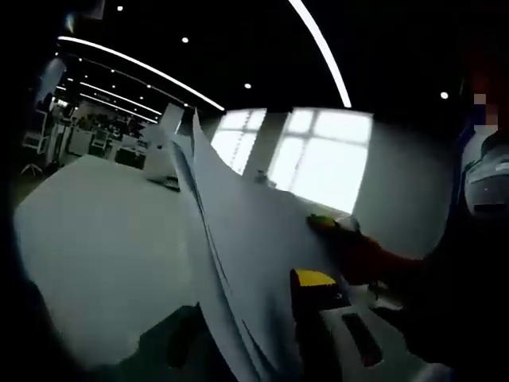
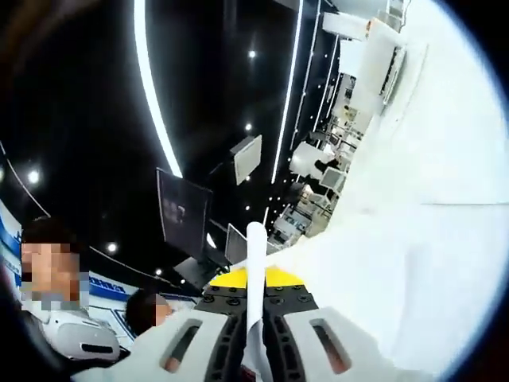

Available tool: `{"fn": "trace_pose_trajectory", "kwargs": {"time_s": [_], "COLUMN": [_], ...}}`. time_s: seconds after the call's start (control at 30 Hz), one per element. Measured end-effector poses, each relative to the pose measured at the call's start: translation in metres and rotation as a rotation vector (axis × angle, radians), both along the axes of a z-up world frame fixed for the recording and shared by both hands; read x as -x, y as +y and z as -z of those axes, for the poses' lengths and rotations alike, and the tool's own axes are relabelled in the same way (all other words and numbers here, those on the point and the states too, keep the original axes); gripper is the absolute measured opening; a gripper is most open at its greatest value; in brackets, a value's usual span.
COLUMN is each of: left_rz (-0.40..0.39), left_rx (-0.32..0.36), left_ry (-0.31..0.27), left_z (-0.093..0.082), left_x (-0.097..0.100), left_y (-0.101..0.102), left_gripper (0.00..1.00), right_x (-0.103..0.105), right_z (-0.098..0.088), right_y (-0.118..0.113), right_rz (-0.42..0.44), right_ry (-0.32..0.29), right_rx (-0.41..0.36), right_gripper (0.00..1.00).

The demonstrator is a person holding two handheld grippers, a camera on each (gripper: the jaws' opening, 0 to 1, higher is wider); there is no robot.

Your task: Organize the stack of printing papers by aligning and flattening the scattered papers on the table

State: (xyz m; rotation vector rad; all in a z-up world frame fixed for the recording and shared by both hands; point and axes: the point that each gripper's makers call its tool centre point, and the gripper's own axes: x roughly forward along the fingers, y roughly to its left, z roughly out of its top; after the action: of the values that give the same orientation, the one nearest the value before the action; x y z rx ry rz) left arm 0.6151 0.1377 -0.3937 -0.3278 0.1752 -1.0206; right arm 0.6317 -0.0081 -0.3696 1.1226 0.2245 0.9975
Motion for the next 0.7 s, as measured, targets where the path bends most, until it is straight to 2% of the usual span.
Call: {"fn": "trace_pose_trajectory", "kwargs": {"time_s": [0.2, 0.37, 0.53, 0.7], "left_rz": [-0.005, -0.01, -0.022, -0.028], "left_rx": [0.009, 0.008, 0.008, 0.013], "left_ry": [0.003, 0.013, 0.016, 0.012], "left_z": [0.0, 0.001, 0.002, 0.001], "left_x": [-0.001, -0.002, -0.005, -0.006], "left_y": [-0.001, 0.001, 0.004, 0.004], "left_gripper": [0.23, 0.2, 0.08, 0.06], "right_x": [0.002, 0.005, 0.007, 0.009], "right_z": [0.008, 0.01, 0.012, 0.008], "right_y": [0.004, 0.008, 0.013, 0.014], "right_rz": [0.023, 0.028, 0.022, 0.029], "right_ry": [0.042, 0.045, 0.052, 0.018], "right_rx": [-0.033, -0.04, -0.043, -0.022], "right_gripper": [0.0, 0.0, 0.0, 0.01]}}
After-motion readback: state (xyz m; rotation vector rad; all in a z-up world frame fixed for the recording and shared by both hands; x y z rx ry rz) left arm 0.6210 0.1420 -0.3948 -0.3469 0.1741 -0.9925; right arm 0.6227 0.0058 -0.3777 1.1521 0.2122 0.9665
